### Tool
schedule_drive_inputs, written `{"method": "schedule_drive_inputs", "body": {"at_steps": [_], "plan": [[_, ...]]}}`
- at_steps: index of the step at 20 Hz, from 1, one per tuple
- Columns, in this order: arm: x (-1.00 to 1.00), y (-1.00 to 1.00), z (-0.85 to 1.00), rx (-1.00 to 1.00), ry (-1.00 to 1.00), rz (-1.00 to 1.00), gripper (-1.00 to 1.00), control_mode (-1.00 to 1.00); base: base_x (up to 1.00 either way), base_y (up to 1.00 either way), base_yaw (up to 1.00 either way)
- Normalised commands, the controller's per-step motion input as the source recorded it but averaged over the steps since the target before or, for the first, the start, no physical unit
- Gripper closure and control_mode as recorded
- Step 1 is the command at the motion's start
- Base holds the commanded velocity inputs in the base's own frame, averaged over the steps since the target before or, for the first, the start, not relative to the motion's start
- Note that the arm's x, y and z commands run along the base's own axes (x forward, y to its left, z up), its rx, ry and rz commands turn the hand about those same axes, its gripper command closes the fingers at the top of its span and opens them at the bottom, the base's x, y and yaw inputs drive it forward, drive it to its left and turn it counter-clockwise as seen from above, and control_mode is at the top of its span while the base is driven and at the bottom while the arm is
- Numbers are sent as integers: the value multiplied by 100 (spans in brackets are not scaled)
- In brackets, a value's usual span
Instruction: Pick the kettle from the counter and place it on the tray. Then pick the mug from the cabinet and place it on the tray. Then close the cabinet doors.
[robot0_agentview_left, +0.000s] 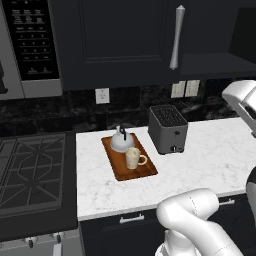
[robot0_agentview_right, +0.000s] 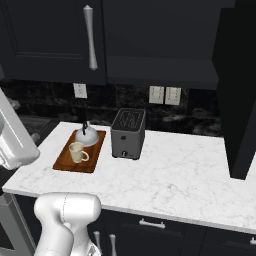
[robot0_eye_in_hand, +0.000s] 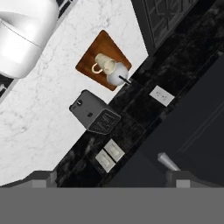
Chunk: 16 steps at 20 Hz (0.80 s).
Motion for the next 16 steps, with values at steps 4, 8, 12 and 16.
{"method": "schedule_drive_inputs", "body": {"at_steps": [4, 8, 12, 16], "plan": [[0, -40, 4, 0, 0, -1, -100, -100, 0, 0, 0], [0, -37, 3, 0, 0, -1, -100, -100, 0, 0, 0], [0, -38, 2, 0, 0, -2, -100, -100, 0, 0, 0], [0, -47, 4, 0, 0, -7, -100, -100, 0, 0, 0]]}}
